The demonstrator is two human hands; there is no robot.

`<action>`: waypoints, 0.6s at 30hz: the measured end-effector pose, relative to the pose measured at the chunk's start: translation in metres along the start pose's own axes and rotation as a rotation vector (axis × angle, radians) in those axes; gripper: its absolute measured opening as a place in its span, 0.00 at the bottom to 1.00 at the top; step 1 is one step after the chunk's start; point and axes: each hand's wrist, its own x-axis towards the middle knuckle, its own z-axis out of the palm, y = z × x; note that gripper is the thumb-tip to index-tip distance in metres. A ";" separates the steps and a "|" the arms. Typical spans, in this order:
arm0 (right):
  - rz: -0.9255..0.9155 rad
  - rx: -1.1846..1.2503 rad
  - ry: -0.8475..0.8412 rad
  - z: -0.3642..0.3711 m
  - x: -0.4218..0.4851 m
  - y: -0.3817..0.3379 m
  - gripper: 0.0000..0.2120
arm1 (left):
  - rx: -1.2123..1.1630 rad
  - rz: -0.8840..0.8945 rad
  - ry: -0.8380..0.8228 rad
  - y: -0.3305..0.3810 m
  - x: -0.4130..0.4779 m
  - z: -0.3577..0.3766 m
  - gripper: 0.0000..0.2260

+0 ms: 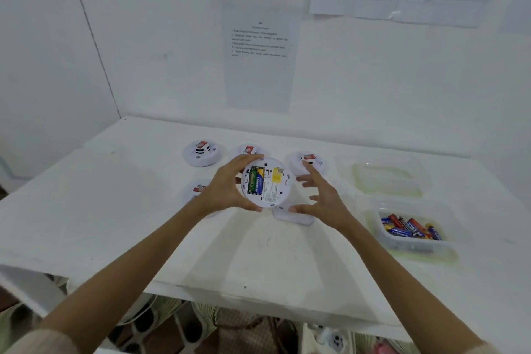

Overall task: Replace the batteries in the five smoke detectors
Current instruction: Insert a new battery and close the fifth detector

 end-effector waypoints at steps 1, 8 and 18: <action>0.040 -0.068 -0.014 0.002 0.002 0.008 0.46 | 0.003 -0.011 0.003 -0.003 -0.001 0.001 0.43; 0.011 -0.528 -0.137 0.018 -0.003 0.041 0.26 | 0.007 -0.041 0.008 -0.010 -0.002 -0.002 0.43; -0.055 -0.065 0.453 -0.006 -0.002 0.004 0.17 | 0.020 -0.046 0.031 -0.002 -0.005 -0.004 0.43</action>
